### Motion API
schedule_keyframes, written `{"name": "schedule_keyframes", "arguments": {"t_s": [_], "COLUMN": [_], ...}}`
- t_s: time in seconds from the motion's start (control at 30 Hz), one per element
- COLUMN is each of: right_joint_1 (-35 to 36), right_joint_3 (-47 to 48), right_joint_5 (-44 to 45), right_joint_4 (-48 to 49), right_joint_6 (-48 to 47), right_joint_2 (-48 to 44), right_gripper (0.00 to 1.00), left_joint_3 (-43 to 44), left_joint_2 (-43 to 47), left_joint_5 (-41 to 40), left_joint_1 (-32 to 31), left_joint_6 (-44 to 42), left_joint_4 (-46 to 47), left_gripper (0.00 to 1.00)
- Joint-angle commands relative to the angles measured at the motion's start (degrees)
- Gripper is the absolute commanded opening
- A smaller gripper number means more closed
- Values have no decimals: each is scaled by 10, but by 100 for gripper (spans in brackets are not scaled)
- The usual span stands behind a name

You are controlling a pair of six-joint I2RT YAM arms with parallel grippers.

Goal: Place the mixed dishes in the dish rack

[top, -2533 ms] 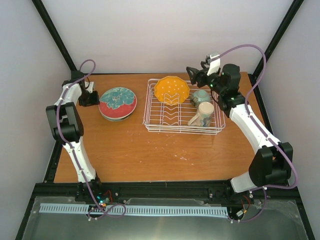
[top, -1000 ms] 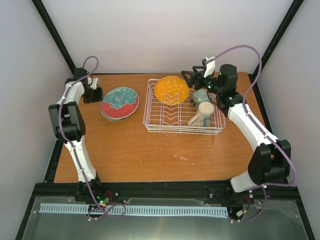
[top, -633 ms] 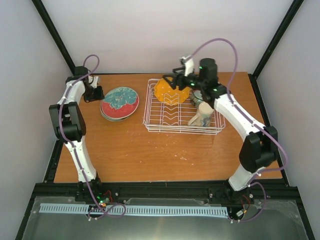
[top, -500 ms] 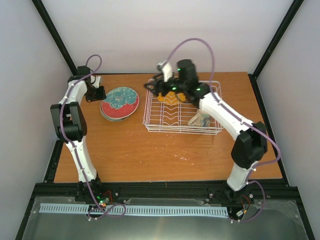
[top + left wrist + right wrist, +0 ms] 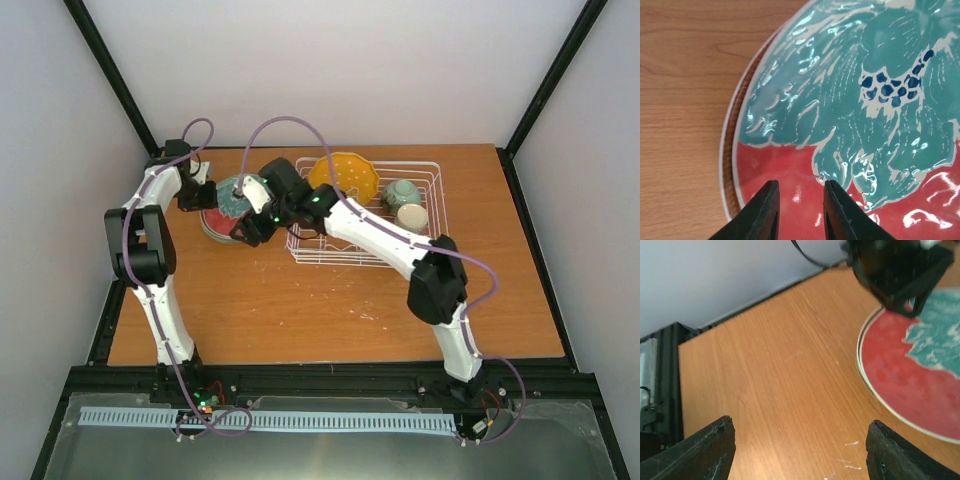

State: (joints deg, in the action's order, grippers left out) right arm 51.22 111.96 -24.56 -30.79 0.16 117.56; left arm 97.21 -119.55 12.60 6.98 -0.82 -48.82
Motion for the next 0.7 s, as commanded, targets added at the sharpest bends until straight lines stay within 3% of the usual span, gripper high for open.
{"name": "schedule_keyframes", "arguments": {"t_s": [0.0,0.33,0.67], "right_joint_1": [5,-5,-59], "right_joint_3": [51,128,61], "right_joint_5": [75,160,258], "right_joint_4": [-85,-151,-145], "right_joint_6": [27,68,119], "right_joint_2": [71,177,137], "right_gripper": [70,70,74], "left_joint_3": [8,14,21], "left_joint_2": [46,60,58], "left_joint_5": [-17,-26,-16], "left_joint_1": [-1,-2,-1], "left_joint_6": [7,0,-1], "left_joint_4": [11,9,12], "left_gripper": [26,26,26]}}
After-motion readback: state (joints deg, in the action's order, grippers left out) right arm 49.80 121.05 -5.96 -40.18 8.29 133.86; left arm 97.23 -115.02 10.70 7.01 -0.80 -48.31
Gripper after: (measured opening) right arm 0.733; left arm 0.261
